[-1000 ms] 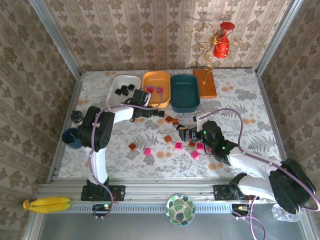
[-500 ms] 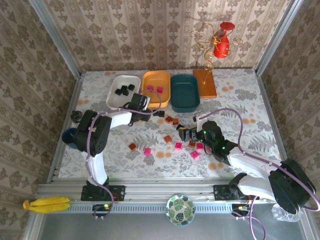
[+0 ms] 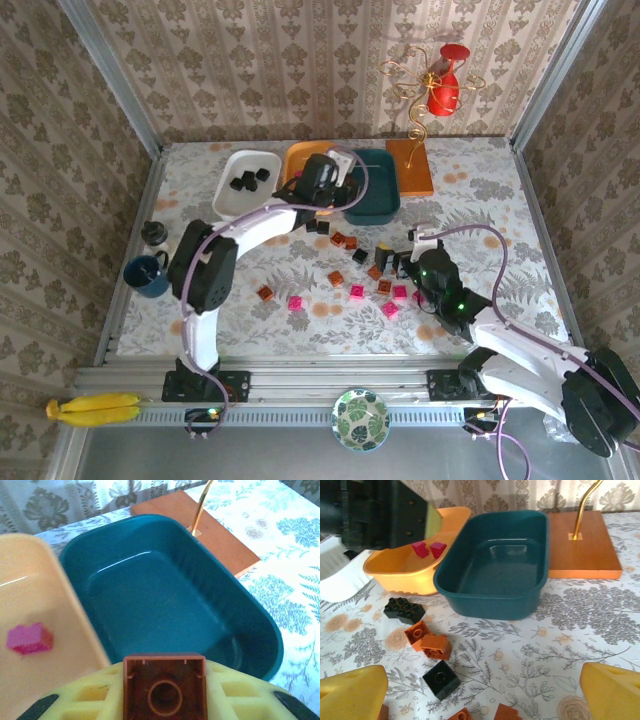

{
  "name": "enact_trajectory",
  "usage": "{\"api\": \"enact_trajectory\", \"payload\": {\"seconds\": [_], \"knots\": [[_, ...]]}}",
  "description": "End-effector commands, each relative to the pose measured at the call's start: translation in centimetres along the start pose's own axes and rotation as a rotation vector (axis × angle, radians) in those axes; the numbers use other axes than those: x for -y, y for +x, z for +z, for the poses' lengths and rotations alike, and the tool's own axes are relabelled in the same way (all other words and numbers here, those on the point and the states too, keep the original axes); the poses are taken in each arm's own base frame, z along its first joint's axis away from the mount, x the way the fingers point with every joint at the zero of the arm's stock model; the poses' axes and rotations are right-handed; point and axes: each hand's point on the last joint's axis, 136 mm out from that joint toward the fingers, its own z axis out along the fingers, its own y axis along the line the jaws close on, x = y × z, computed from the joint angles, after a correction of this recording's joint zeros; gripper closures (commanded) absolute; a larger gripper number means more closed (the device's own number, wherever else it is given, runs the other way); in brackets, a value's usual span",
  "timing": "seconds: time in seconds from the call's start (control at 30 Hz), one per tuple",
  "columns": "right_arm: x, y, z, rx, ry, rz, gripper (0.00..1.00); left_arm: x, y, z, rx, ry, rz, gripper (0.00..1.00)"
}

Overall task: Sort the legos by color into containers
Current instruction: Place the lego in the container, then pick up the lego from the center of the table.

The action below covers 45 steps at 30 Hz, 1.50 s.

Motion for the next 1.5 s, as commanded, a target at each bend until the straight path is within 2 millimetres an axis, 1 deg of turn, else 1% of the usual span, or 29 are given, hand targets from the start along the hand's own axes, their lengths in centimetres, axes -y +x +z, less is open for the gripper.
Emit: {"api": "enact_trajectory", "payload": {"seconds": [0.0,0.13,0.17,0.27,0.37,0.43,0.5,0.57,0.6,0.7,0.73,0.77,0.83,0.9,0.93,1.0,1.07,1.13,1.27,1.33,1.47], "knots": [[1.4,0.0,-0.3,0.014,0.066,0.024,0.00,0.1,-0.1,2.4,-0.037,0.000,0.009,0.68],[1.4,-0.1,-0.3,0.014,0.065,0.028,0.00,-0.2,-0.9,5.4,-0.043,-0.014,0.021,0.68],[1.3,0.0,-0.3,0.011,0.063,0.028,0.00,-0.3,-1.1,6.2,-0.048,-0.017,0.024,0.65],[1.3,-0.1,-0.3,0.009,0.064,0.026,0.00,-0.8,-1.9,7.5,-0.070,-0.037,0.035,0.52],[1.7,-0.2,-0.5,0.020,0.077,0.026,0.00,-0.9,-4.3,6.8,-0.042,-0.052,0.047,0.40],[1.9,-0.3,-0.7,0.027,0.085,0.027,0.00,-0.9,-5.9,5.5,-0.015,-0.053,0.049,0.35],[2.0,-0.3,-0.8,0.031,0.087,0.027,0.00,-0.8,-6.6,3.9,-0.010,-0.053,0.048,0.32],[2.0,-0.3,-0.7,0.032,0.089,0.023,0.00,-0.5,-6.4,2.1,-0.021,-0.042,0.042,0.31],[1.9,-0.3,-0.7,0.030,0.089,0.019,0.00,-0.2,-5.8,1.1,-0.031,-0.030,0.038,0.31],[2.1,0.0,-0.4,0.009,0.106,0.008,0.00,0.1,-4.4,-3.1,-0.008,-0.016,0.027,0.30],[2.3,0.2,-0.3,-0.004,0.117,0.011,0.00,-0.1,-2.7,-4.4,-0.017,-0.019,0.017,0.28],[2.5,0.5,-0.2,-0.021,0.129,0.014,0.00,-0.3,-1.7,-5.7,-0.011,-0.027,-0.001,0.27],[2.8,1.1,0.0,-0.073,0.167,0.022,0.01,-0.8,0.8,-8.4,-0.008,-0.024,-0.059,0.25],[3.5,2.1,0.2,-0.146,0.221,0.016,0.02,-0.9,2.8,-10.4,-0.006,-0.006,-0.110,0.24],[3.9,2.7,0.3,-0.182,0.254,0.012,0.02,-0.9,4.1,-11.3,-0.021,0.005,-0.127,0.24],[4.5,4.0,0.6,-0.240,0.295,0.005,0.03,-0.8,6.1,-12.6,-0.054,0.012,-0.143,0.23],[4.5,5.1,0.8,-0.286,0.306,0.006,0.05,-0.6,8.0,-13.5,-0.087,0.021,-0.157,0.23],[4.0,6.0,1.2,-0.335,0.290,0.016,0.08,-0.3,9.6,-14.3,-0.117,0.040,-0.174,0.23],[3.4,7.8,2.0,-0.421,0.282,0.014,0.14,0.3,11.7,-14.7,-0.158,0.082,-0.200,0.23],[3.4,8.4,2.5,-0.450,0.287,-0.005,0.16,0.6,12.3,-14.9,-0.176,0.095,-0.201,0.23],[2.8,8.5,3.6,-0.487,0.288,-0.024,0.26,1.4,12.6,-15.4,-0.181,0.125,-0.197,0.23]]}}
